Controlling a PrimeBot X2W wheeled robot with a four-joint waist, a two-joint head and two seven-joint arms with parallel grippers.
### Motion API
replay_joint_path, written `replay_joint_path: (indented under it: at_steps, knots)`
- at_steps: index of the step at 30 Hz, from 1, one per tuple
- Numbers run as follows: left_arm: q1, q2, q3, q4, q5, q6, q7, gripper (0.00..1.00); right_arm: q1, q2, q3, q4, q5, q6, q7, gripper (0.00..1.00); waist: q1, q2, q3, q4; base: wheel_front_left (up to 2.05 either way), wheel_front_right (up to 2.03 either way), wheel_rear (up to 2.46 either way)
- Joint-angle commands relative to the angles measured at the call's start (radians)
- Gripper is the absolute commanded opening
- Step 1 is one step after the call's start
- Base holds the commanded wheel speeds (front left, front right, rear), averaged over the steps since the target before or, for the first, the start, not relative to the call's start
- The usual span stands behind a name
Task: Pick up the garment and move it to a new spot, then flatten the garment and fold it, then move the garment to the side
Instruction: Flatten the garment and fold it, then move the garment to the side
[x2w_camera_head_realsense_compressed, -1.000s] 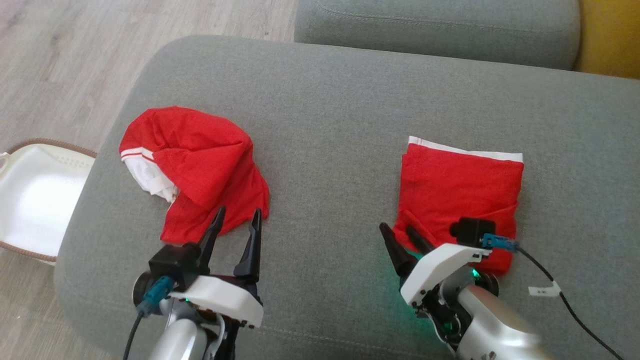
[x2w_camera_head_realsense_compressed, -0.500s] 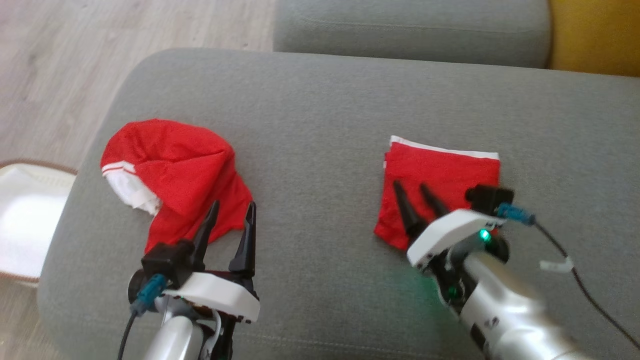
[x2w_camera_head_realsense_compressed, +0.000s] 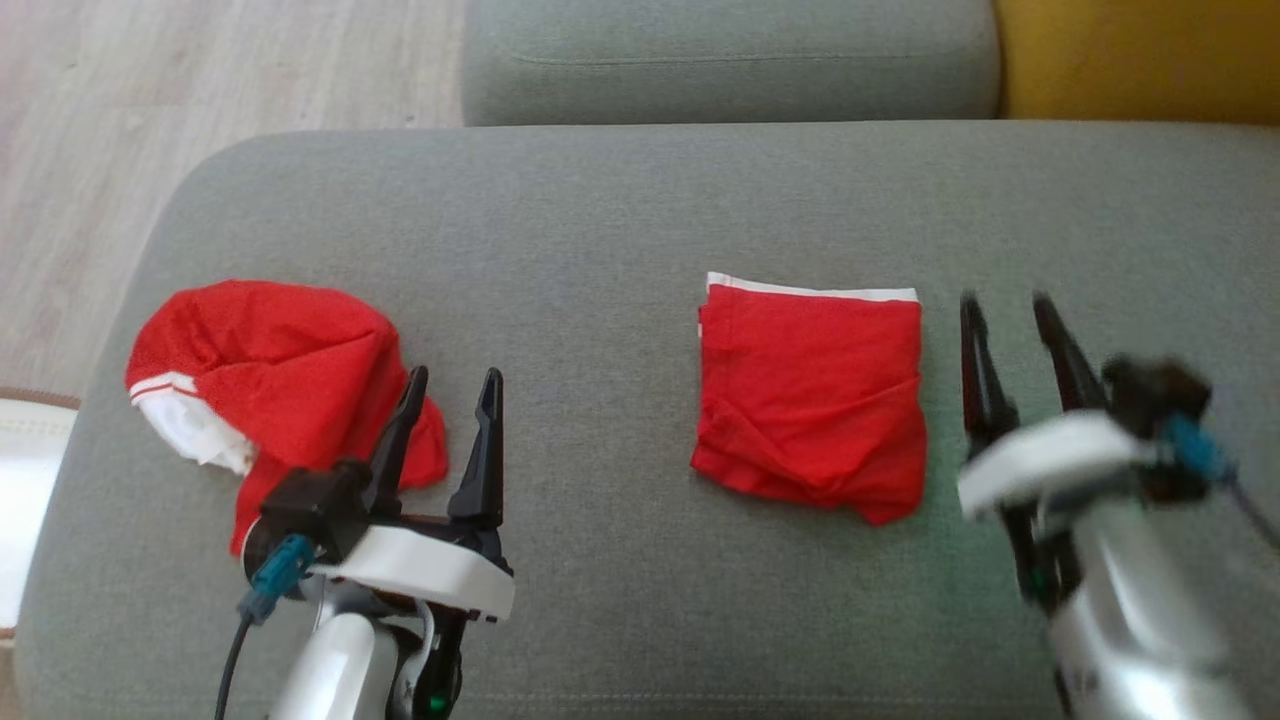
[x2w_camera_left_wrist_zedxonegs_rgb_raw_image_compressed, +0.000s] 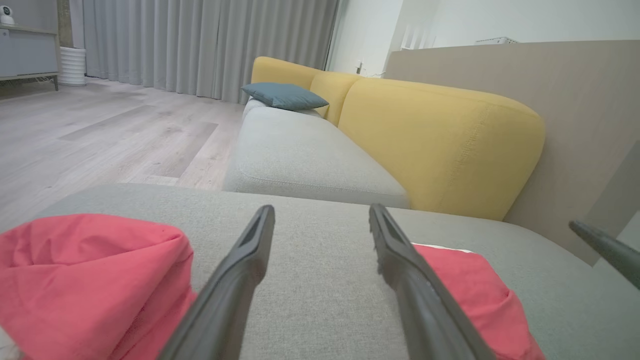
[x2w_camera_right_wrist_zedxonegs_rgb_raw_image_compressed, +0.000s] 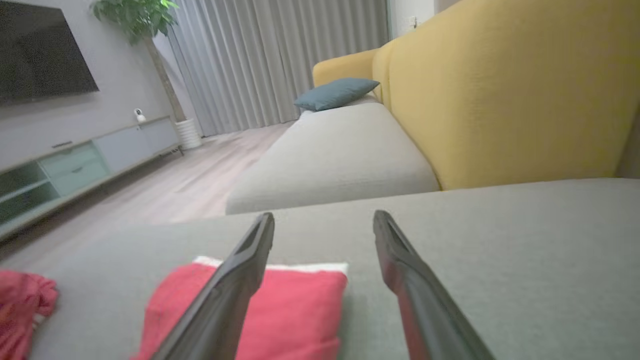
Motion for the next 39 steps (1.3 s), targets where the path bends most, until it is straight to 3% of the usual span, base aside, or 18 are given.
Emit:
replay_joint_path:
  at_steps: [1,6,12,23,28,39]
  knots:
    - [-0.060,0.005,0.028,-0.039,-0.009,0.000,-0.008,1.00,0.028,0.023,-0.013,-0.070,-0.063,0.007,-0.010,1.00,0.0000,0.0000,0.004,-0.010,0.00,0.00,0.00]
    - [-0.059,0.005,0.029,-0.049,-0.009,-0.004,-0.008,1.00,0.156,0.056,-0.114,-0.224,-0.194,0.007,-0.011,1.00,0.0000,0.0000,0.008,-0.029,0.00,0.00,0.00]
    - [-0.044,0.005,0.043,-0.064,-0.010,-0.006,-0.008,1.00,0.243,0.058,-0.086,-0.311,-0.167,0.007,-0.007,1.00,0.0000,0.0000,0.013,-0.043,0.00,0.00,0.00]
    - [-0.035,0.005,0.047,-0.078,-0.012,-0.006,-0.008,1.00,0.265,0.058,-0.097,-0.352,-0.153,0.007,0.019,1.00,0.0000,0.0000,0.027,-0.037,0.00,0.00,0.00]
    - [-0.045,0.005,0.032,-0.072,-0.009,-0.013,-0.008,1.00,0.244,0.058,-0.084,-0.311,-0.103,0.007,0.080,1.00,0.0000,0.0000,0.054,-0.019,0.00,0.00,0.00]
    - [-0.072,0.005,0.004,-0.049,-0.002,-0.030,-0.008,1.00,0.085,0.058,-0.068,-0.068,0.013,0.007,0.156,1.00,0.0000,0.0000,0.128,0.049,0.00,0.00,0.00]
